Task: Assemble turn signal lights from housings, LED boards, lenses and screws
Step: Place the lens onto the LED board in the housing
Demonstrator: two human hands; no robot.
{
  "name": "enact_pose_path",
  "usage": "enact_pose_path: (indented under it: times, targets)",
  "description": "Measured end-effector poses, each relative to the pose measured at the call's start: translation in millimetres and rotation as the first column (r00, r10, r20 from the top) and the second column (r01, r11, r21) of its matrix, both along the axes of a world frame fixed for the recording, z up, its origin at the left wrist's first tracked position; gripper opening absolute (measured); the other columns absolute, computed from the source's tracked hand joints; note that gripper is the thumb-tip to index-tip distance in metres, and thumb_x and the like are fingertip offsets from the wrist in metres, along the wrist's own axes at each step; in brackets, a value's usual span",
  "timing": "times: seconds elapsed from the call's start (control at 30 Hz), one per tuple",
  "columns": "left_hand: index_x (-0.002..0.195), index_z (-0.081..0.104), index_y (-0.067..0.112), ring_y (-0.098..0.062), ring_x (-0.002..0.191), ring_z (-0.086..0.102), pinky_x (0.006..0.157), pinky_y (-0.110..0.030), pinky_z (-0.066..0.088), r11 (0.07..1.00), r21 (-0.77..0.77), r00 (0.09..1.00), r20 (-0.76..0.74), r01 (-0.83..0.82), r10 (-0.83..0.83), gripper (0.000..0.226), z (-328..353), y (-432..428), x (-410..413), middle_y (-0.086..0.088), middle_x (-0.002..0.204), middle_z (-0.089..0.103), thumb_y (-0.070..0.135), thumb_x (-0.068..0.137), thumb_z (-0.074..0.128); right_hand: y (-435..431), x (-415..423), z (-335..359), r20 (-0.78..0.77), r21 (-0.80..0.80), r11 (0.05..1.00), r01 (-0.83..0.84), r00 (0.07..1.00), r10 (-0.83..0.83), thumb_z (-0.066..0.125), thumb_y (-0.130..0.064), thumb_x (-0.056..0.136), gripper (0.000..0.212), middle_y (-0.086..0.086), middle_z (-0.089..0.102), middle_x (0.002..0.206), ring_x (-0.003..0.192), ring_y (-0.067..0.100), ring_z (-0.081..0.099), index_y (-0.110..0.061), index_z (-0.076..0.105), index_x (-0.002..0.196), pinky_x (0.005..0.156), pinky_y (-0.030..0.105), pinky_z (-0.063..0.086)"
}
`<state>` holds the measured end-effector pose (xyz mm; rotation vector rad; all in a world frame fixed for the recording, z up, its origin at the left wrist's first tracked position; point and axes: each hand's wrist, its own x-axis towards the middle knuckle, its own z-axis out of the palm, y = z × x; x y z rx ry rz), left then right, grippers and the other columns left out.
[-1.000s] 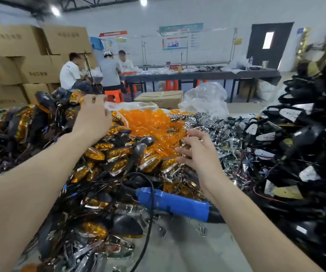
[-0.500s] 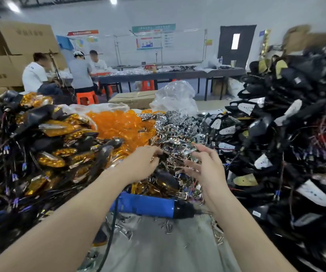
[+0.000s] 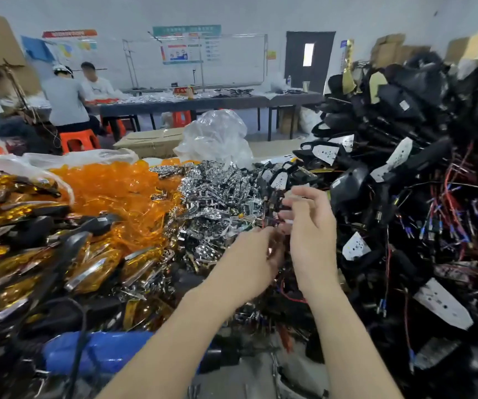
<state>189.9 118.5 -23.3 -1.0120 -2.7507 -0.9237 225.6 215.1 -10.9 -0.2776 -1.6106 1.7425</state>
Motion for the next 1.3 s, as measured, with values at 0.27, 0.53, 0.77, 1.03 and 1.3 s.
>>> enact_pose_path:
  times: [0.27, 0.53, 0.77, 1.03, 1.3]
  targets:
    - [0.112, 0.057, 0.013, -0.031, 0.098, 0.063, 0.085, -0.046, 0.052, 0.997, 0.076, 1.0, 0.014, 0.011, -0.012, 0.017, 0.0, 63.8, 0.0, -0.011, 0.107, 0.066, 0.013, 0.096, 0.053, 27.2, -0.8, -12.4, -0.06, 0.04, 0.974, 0.225, 0.973, -0.222, 0.044, -0.014, 0.1, 0.028, -0.008, 0.059, 0.124, 0.111, 0.0, 0.056, -0.037, 0.055, 0.112, 0.082, 0.004, 0.04]
    - [0.119, 0.054, 0.001, -0.036, 0.115, 0.057, 0.093, -0.039, 0.043, 0.996, -0.041, 0.984, 0.161, 0.085, -0.078, 0.023, 4.4, 71.8, 0.0, -0.023, 0.12, 0.06, 0.0, 0.097, 0.047, 27.8, -0.9, -13.9, -0.087, -0.022, 0.947, 0.322, 0.943, -0.322, 0.043, -0.017, 0.095, 0.026, -0.001, 0.056, 0.128, 0.114, 0.007, 0.056, -0.037, 0.052, 0.109, 0.087, 0.013, 0.043]
    - [0.112, 0.055, 0.01, -0.019, 0.09, 0.063, 0.084, -0.03, 0.051, 0.883, 0.443, 0.936, 0.352, -0.154, -0.014, 0.012, 23.6, 59.5, 6.1, -0.009, 0.108, 0.067, 0.013, 0.101, 0.051, 15.5, 2.8, 0.3, -0.111, 0.002, 0.972, 0.234, 0.966, -0.232, 0.045, -0.015, 0.097, 0.03, -0.004, 0.051, 0.135, 0.122, 0.008, 0.054, -0.03, 0.049, 0.123, 0.097, 0.02, 0.044]
    - [0.107, 0.044, 0.037, -0.004, 0.046, 0.051, 0.043, -0.026, 0.04, 0.936, 0.347, 0.917, -0.349, -0.064, 0.192, 0.005, 86.4, -20.1, 29.7, 0.009, 0.061, 0.059, 0.037, 0.102, 0.047, -2.4, 13.9, 36.1, -0.307, -0.421, 0.866, -0.269, 0.941, 0.143, 0.045, -0.044, 0.107, 0.041, 0.004, 0.065, 0.126, 0.107, 0.015, 0.071, -0.018, 0.05, 0.139, 0.091, 0.037, 0.058]
    - [0.105, 0.048, 0.031, -0.022, 0.058, 0.064, 0.048, -0.034, 0.037, 0.939, -0.025, 0.877, -0.366, -0.343, 0.311, 0.029, 9.0, -58.9, 69.2, 0.002, 0.058, 0.058, 0.053, 0.1, 0.029, -37.5, 2.7, 18.6, -0.283, -0.667, 0.581, -0.466, 0.88, 0.381, 0.043, -0.056, 0.104, 0.044, 0.001, 0.069, 0.082, 0.059, 0.013, 0.062, -0.017, 0.065, 0.102, 0.048, 0.023, 0.05]
